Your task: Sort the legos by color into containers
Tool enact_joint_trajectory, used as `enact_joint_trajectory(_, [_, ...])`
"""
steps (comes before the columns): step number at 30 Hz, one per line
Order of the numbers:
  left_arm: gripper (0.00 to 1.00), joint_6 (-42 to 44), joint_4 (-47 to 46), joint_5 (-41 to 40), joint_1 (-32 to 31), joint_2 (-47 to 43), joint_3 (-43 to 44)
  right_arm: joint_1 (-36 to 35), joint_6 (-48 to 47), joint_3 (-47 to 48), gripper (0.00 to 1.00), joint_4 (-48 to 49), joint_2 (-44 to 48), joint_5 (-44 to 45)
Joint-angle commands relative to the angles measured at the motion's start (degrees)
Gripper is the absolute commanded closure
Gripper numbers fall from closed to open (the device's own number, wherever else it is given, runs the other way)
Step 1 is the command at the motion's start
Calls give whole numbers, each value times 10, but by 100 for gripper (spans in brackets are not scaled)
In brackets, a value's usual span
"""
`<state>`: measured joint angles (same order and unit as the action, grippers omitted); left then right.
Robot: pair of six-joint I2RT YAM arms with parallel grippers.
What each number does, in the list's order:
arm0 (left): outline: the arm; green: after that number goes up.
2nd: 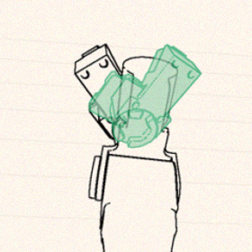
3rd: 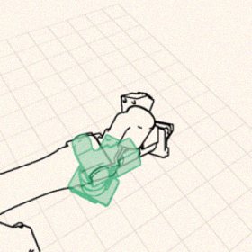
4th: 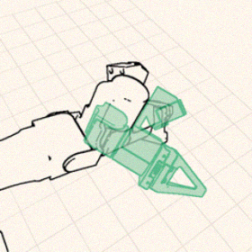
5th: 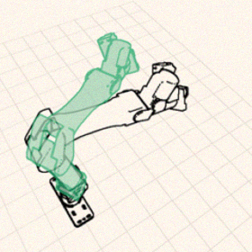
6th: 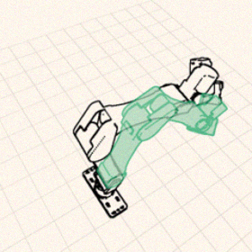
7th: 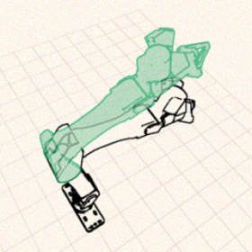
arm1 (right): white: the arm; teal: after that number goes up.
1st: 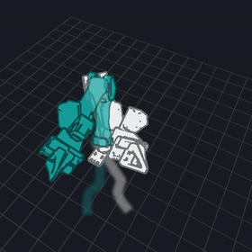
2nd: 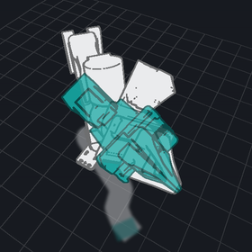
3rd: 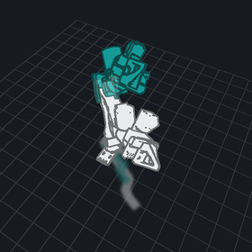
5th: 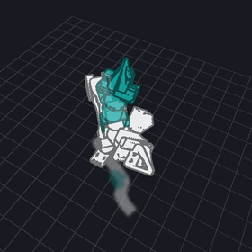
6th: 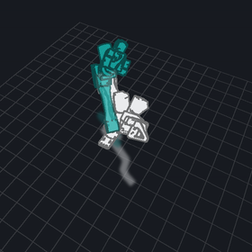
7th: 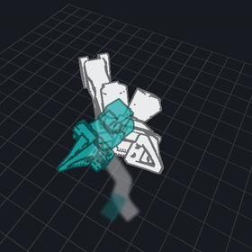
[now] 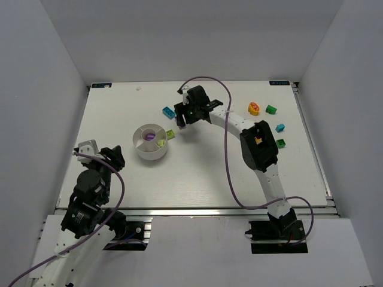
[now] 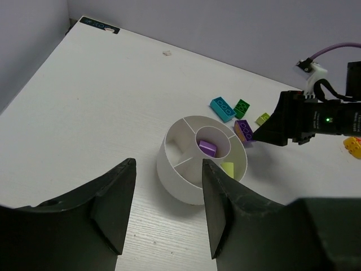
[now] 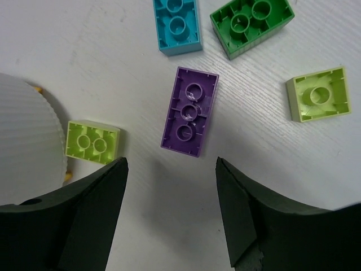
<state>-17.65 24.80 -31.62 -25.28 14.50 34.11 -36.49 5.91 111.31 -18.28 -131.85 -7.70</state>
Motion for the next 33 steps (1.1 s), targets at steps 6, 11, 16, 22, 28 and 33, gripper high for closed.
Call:
enact_joint_trajectory(6, [39,10,-11,18,2,4,-6,-6,11,42,29,40,-31,49])
enact_joint_trajectory(11, [39,10,-12,22,2,6,-6,-6,9,46,29,44,-51,48])
enact_joint_trajectory(16, [39,11,-12,25,2,9,-6,-7,2,58,29,50,-74,58])
enact_joint_trajectory(22, [39,11,-12,25,2,11,-6,-9,-11,66,31,68,-91,74])
enact_joint_trajectory(28, [37,10,-13,33,2,21,-8,-16,-22,65,53,74,-104,103])
enact_joint_trajectory(33, [31,-43,-40,112,2,76,-7,-10,-38,10,76,103,-67,65])
